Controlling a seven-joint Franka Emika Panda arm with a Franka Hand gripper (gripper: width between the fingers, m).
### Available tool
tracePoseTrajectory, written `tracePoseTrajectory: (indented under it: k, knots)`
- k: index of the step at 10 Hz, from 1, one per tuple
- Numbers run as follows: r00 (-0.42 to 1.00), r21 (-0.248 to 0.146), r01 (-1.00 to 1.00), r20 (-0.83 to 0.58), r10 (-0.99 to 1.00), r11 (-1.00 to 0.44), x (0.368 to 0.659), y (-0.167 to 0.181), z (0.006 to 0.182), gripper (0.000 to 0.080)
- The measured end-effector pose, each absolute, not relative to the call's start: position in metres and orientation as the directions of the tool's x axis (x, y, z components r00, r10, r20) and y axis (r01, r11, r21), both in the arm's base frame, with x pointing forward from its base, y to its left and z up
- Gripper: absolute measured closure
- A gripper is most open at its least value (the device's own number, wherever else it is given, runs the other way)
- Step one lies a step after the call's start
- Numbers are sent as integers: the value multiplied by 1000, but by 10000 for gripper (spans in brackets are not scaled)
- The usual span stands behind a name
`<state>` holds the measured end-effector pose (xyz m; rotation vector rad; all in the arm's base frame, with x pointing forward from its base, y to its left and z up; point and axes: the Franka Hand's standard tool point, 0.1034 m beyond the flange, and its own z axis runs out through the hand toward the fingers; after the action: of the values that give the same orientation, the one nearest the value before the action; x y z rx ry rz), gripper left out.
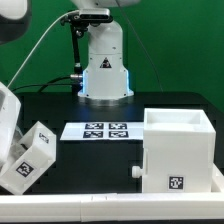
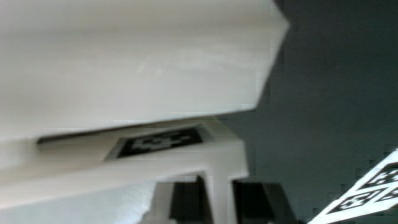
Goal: Assemble drawer
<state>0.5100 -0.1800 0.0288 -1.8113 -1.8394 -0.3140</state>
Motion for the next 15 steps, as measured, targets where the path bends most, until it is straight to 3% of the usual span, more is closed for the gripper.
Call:
tracePoseTrajectory:
  k: [1,3,6,12,15]
  knots:
    - [35,-156,987,478,878,46,514,-188,33,745]
    - [113,-181,983,440,891,-35,508,-170,33,746]
    - [157,-162,982,412,898,-97,525,-151,26,745]
    - [148,-151,984,412,899,-93,530,-149,26,745]
    - [149,-153,984,413,899,-93,529,-149,25,366]
